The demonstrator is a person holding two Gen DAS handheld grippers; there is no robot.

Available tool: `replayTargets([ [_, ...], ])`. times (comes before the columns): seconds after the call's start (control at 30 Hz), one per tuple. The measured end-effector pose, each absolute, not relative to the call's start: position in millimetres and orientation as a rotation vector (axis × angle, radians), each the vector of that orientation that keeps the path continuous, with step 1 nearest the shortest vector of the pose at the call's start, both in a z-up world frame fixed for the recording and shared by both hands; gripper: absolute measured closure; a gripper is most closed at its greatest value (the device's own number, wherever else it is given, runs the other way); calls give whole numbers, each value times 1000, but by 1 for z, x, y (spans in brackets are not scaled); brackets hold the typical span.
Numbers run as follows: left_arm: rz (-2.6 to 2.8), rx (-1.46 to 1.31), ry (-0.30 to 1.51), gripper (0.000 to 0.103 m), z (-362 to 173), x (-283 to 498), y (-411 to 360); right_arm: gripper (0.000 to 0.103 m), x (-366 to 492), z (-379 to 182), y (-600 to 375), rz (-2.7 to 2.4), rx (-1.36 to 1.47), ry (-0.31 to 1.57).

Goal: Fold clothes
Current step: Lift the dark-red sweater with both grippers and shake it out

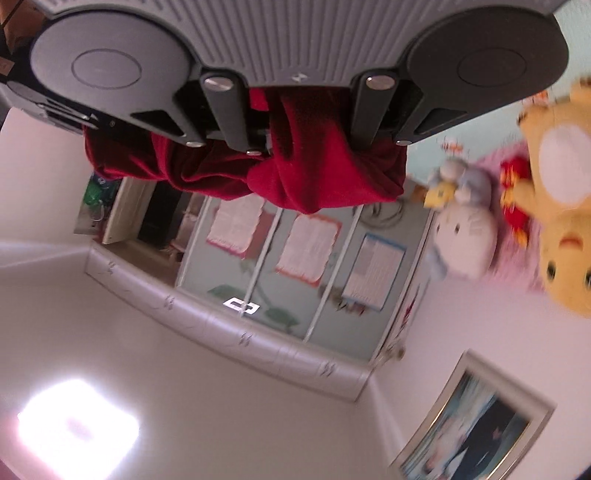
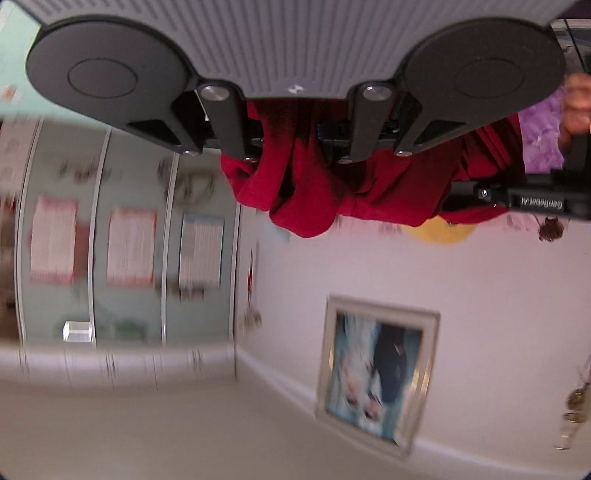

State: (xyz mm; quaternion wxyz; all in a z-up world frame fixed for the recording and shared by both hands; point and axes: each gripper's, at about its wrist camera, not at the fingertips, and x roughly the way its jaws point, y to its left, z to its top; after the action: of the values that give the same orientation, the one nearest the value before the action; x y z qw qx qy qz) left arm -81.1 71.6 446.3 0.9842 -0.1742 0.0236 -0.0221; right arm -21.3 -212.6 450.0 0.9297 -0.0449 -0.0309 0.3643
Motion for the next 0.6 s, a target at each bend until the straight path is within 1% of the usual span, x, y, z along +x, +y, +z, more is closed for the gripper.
replayTargets([
  [0.07, -66, -326, 28, 87, 466, -97, 63, 87, -41, 476, -218, 711, -138, -106],
  [0.17, -67, -258, 47, 87, 479, -107, 44, 87, -65, 504, -228, 678, -193, -116],
  [0.3, -125, -251, 60, 87, 483, -124, 27, 86, -83, 519, -248, 657, -185, -95],
  [0.43, -196, -253, 80, 87, 479, -143, 2, 87, -96, 512, -277, 639, -196, -66],
  [0.6, -262, -197, 114, 87, 465, -131, -45, 86, -110, 492, -330, 576, -208, -40],
])
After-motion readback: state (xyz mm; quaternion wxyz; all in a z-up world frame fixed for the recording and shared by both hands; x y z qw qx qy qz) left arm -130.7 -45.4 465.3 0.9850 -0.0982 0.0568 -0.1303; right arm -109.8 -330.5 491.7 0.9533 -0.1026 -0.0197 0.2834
